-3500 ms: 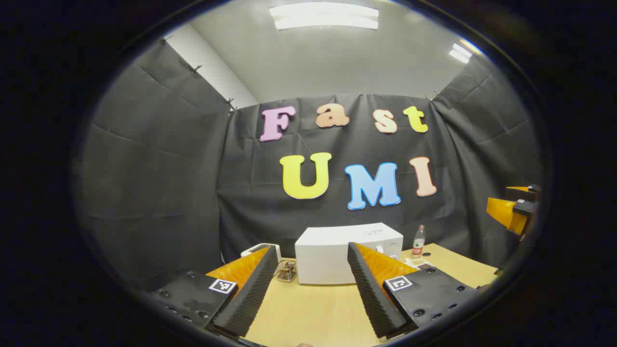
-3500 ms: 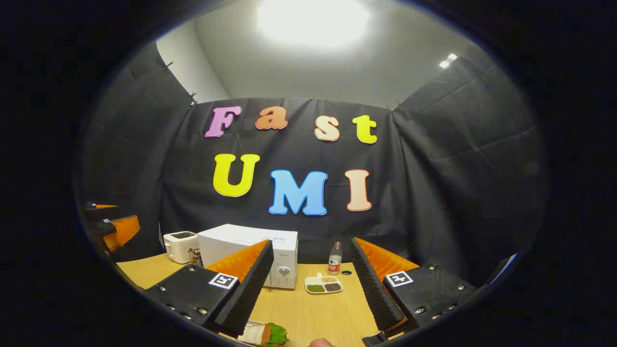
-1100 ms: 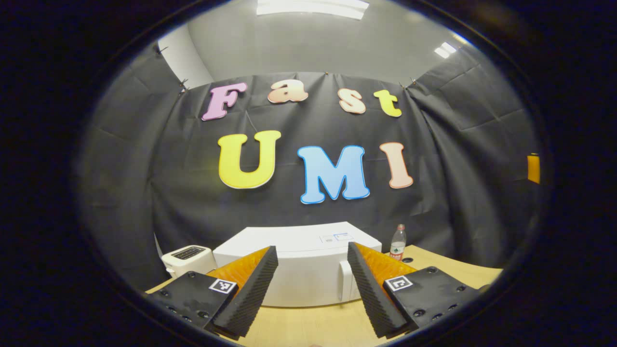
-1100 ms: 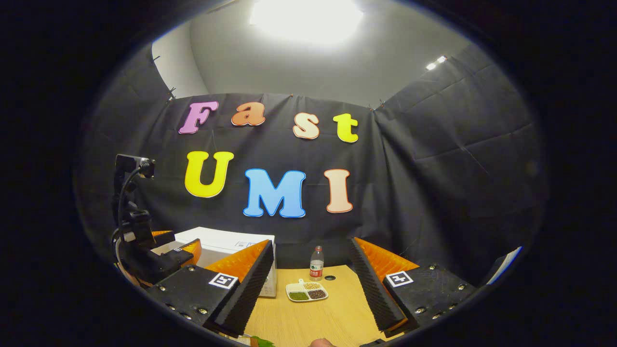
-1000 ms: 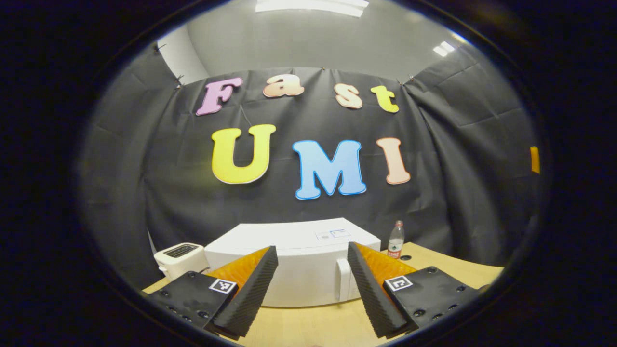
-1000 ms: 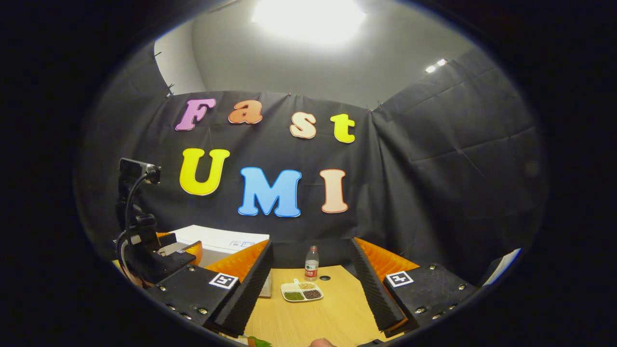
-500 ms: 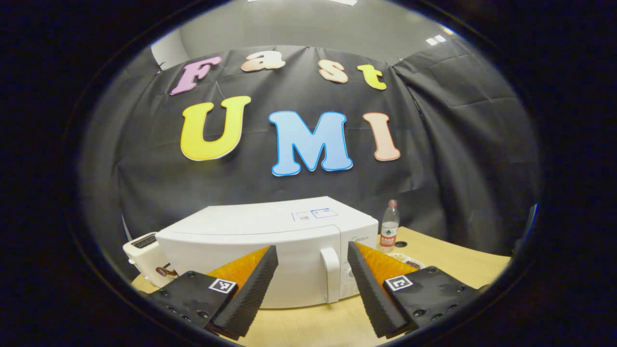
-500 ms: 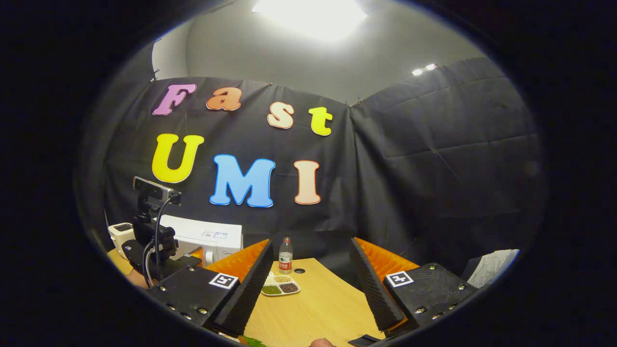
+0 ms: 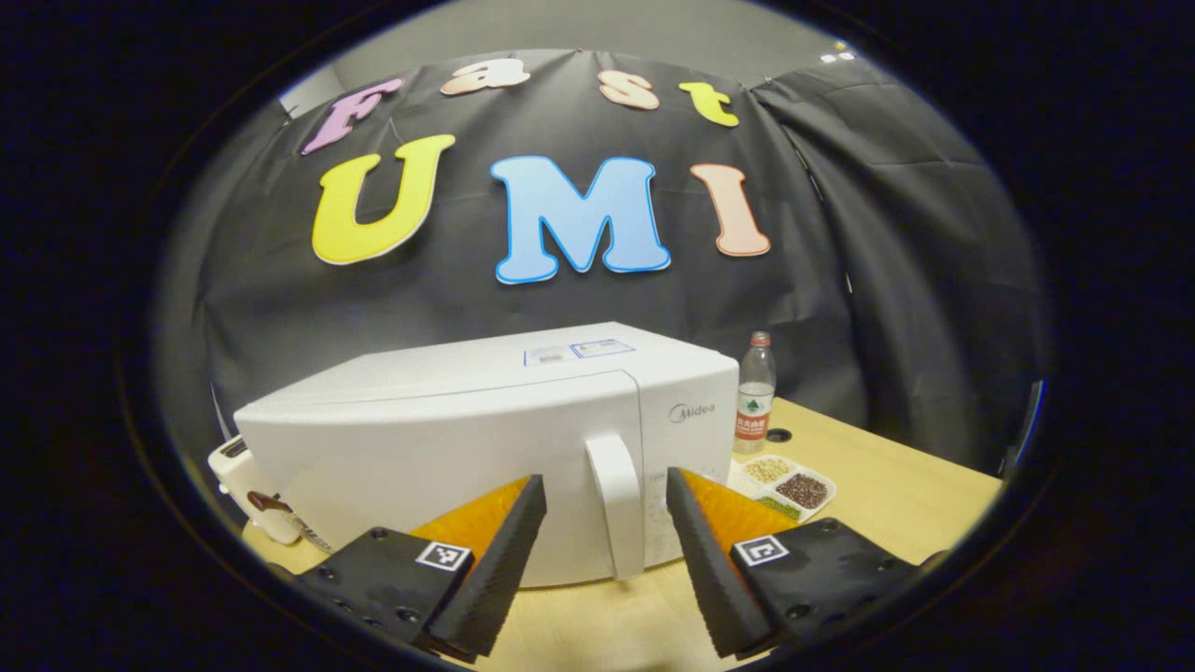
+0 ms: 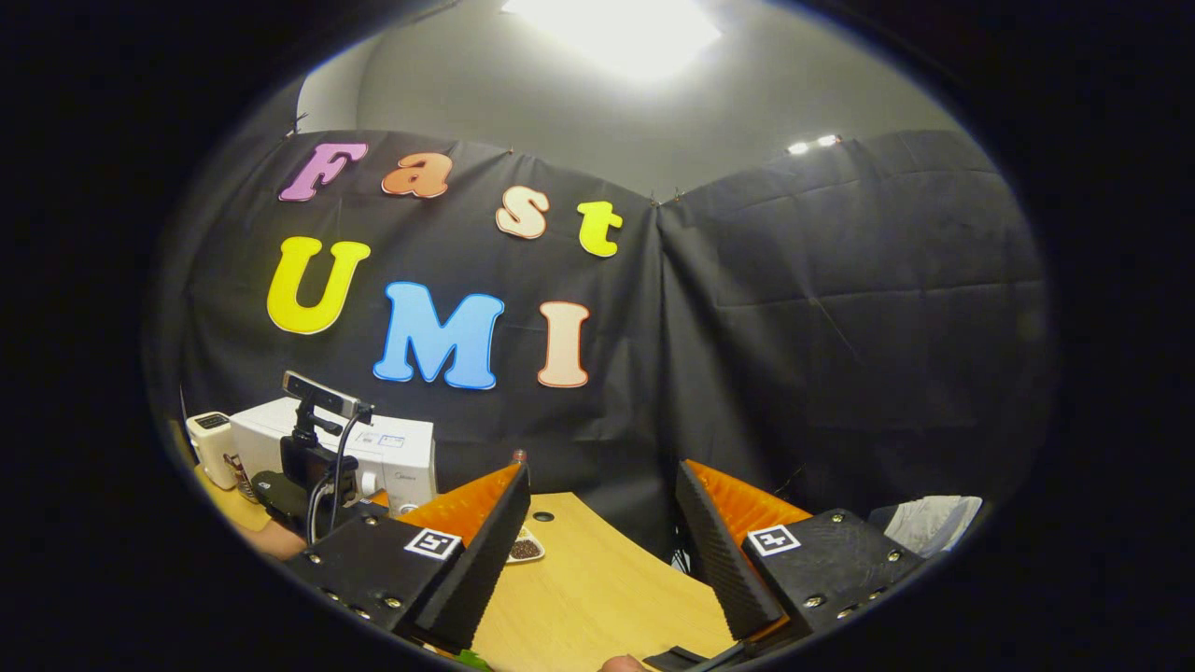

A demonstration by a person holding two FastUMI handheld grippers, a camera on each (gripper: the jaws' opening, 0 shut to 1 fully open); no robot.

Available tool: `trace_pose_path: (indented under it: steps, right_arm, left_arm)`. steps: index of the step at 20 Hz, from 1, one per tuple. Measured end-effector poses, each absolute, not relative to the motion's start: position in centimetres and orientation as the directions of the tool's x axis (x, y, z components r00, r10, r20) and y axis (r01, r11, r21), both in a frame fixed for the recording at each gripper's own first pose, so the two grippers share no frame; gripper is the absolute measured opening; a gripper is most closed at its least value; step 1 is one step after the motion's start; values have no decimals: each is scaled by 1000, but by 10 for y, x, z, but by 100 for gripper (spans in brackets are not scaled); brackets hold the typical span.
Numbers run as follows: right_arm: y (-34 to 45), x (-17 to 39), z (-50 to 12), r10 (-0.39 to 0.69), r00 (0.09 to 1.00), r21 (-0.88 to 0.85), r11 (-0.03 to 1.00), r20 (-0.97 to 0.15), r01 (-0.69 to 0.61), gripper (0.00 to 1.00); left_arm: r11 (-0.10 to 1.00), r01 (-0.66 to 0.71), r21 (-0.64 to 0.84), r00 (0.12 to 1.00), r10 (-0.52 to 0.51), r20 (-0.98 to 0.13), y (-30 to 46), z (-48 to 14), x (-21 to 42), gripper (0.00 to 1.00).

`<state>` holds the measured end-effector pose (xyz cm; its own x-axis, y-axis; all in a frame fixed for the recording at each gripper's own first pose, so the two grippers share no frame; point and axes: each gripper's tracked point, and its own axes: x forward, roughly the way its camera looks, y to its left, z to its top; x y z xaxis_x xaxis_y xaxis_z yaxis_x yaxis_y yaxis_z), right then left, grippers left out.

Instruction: Open the microwave oven with the left hand, put the food in, and close the microwave oven.

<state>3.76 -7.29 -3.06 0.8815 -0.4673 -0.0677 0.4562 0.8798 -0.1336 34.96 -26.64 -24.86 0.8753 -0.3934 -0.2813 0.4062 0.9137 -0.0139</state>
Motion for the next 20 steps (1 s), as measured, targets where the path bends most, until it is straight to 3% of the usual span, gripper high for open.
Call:
trace_pose_path:
  steps: [2, 4, 5, 6, 8, 9, 11, 13, 16, 20]
  right_arm:
    - [-77, 33, -32, -479, 875, -138, 874, -73, 466, 96]
    - [-79, 32, -32, -485, 871, -142, 870, -79, 472, 96]
    - [-80, 31, -32, -489, 868, -145, 868, -80, 476, 96]
    - [-82, 29, -32, -492, 867, -146, 866, -81, 478, 96]
    - [-84, 27, -31, -496, 865, -146, 864, -80, 482, 95]
    - [-84, 26, -30, -497, 864, -148, 863, -78, 483, 96]
    - [-86, 25, -30, -500, 863, -155, 861, -80, 484, 95]
    - [-88, 22, -29, -503, 860, -158, 859, -79, 488, 95]
    - [-88, 18, -30, -508, 857, -153, 857, -83, 493, 96]
    - [-89, 17, -28, -510, 857, -151, 855, -76, 496, 95]
  left_arm:
    - [914, 406, -11, 873, -391, -290, -271, -255, 351, 82]
    - [916, 402, -10, 873, -387, -296, -273, -257, 356, 58]
    - [919, 394, -12, 876, -379, -299, -273, -258, 358, 71]
    - [920, 393, -15, 875, -379, -300, -274, -260, 360, 55]
    - [916, 400, -19, 870, -386, -308, -278, -263, 358, 47]
    - [916, 402, -20, 869, -388, -309, -279, -259, 356, 49]
    - [918, 396, -22, 871, -383, -308, -279, -261, 358, 36]
    - [918, 395, -33, 869, -385, -311, -279, -262, 357, 34]
    - [920, 390, -30, 870, -379, -315, -278, -260, 356, 18]
    - [917, 398, -32, 863, -386, -326, -278, -259, 354, 11]
